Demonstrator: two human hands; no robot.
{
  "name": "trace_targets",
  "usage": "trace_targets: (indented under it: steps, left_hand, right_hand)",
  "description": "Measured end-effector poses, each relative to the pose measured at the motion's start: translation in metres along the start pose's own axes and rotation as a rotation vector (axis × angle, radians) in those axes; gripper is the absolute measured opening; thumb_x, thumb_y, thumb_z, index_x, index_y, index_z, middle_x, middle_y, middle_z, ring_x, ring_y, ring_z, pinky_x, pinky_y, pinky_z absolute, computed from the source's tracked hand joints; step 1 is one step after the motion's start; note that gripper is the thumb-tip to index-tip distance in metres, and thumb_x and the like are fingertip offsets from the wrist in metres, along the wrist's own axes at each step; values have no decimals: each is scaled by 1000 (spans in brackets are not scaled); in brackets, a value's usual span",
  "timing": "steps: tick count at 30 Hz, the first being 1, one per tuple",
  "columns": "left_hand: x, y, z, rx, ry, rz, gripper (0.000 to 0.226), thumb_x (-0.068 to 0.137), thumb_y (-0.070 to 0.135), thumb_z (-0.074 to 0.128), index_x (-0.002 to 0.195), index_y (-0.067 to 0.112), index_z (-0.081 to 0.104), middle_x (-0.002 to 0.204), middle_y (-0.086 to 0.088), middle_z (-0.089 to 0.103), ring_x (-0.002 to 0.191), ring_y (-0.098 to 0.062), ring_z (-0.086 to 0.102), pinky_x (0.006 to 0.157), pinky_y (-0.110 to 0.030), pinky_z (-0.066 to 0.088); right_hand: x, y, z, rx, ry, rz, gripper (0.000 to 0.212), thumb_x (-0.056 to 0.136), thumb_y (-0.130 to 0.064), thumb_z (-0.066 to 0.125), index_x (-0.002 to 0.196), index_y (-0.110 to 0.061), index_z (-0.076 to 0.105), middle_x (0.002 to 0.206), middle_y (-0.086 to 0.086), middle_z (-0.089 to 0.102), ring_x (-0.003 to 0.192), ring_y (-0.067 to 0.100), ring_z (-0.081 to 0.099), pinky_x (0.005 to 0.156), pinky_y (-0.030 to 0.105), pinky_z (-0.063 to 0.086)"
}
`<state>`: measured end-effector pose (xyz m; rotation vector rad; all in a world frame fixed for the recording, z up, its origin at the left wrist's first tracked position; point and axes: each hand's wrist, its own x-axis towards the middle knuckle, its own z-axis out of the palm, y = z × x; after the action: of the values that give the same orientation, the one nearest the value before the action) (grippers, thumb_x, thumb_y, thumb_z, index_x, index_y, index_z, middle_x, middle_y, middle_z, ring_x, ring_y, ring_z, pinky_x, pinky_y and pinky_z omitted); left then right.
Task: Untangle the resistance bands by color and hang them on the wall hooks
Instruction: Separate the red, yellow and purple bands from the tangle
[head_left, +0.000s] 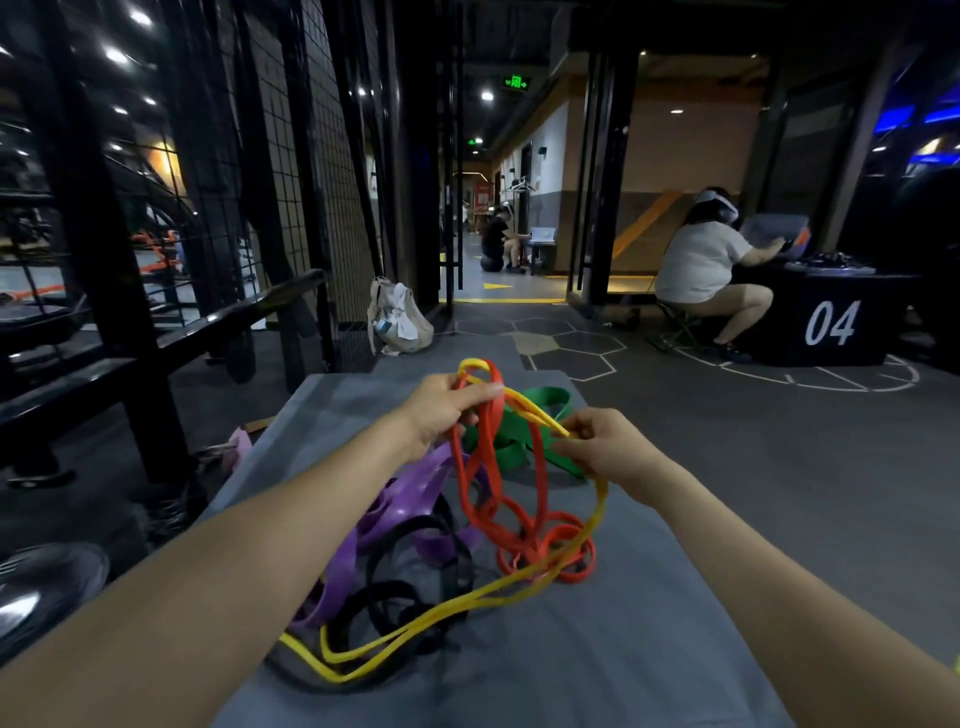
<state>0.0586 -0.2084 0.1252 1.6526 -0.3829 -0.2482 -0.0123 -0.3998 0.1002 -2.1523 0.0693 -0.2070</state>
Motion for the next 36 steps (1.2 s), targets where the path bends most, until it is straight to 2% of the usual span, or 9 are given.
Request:
trace_targets:
  steps: [4,11,17,20,22,25,30,34,36]
  left_hand:
    - [-2,7,-8,-58,112,-31,19,84,25,66,69,19,56,58,4,57,41,-2,42,38,-13,31]
    - [-8,10,-15,-231,170,-101,16,83,22,65,72,12,59,53,3,59,34,0,43,34,-12,31]
    - [-13,10,-7,-180,129,-110,20,85,21,63,67,13,57,47,5,59,34,-1,46,33,-12,36]
    - [-13,12,-2,-274,139,-129,19,85,20,64,69,11,58,46,4,58,34,-1,45,33,-12,38]
    - [-13,15,3,-361,128,-133,17,86,18,63,71,9,58,53,1,58,33,-1,44,34,-12,39]
    - [-12,19,7,-440,105,-131,16,86,20,64,78,6,61,67,-4,56,34,-1,45,36,-12,42]
    - [-13,16,-4,-463,18,-152,19,86,24,64,79,6,65,61,-1,64,49,-5,59,51,-16,53]
    - [-17,10,-11,-395,-74,-120,7,86,11,60,92,14,64,83,-2,67,67,-8,67,71,-24,53]
    - [-20,9,-10,-313,-133,-81,26,84,3,59,101,22,62,87,0,68,80,-11,66,83,-29,47]
  right_hand:
    - [2,0,12,-175,49,-52,5,84,-3,58,89,-2,59,69,5,56,66,24,58,67,38,51]
    - [1,-13,18,-154,32,-122,7,86,-9,59,81,-11,54,67,1,56,71,24,59,69,36,49]
    - [-11,-15,21,25,-150,-31,28,83,-11,65,61,-15,49,52,-1,39,47,12,34,47,22,30]
    - [-17,-24,26,63,-197,-52,11,80,-11,71,79,-13,60,57,-1,45,47,10,39,44,19,32]
    - [-17,-29,32,45,-200,-76,18,75,-13,76,88,-9,64,64,0,59,49,4,51,45,12,38]
    - [-13,-28,43,-23,-97,-115,20,77,-16,75,68,-13,57,61,-3,57,53,6,51,48,8,39]
    - [-7,-25,39,94,30,-68,25,82,-13,69,62,-13,54,55,-2,50,50,11,46,50,20,39]
    - [-7,-27,34,177,31,-82,25,82,-13,70,61,-13,56,43,-11,44,40,5,40,44,17,35]
    - [-8,-28,32,246,3,-102,29,83,-11,69,58,-16,54,41,-12,40,38,4,35,44,17,31]
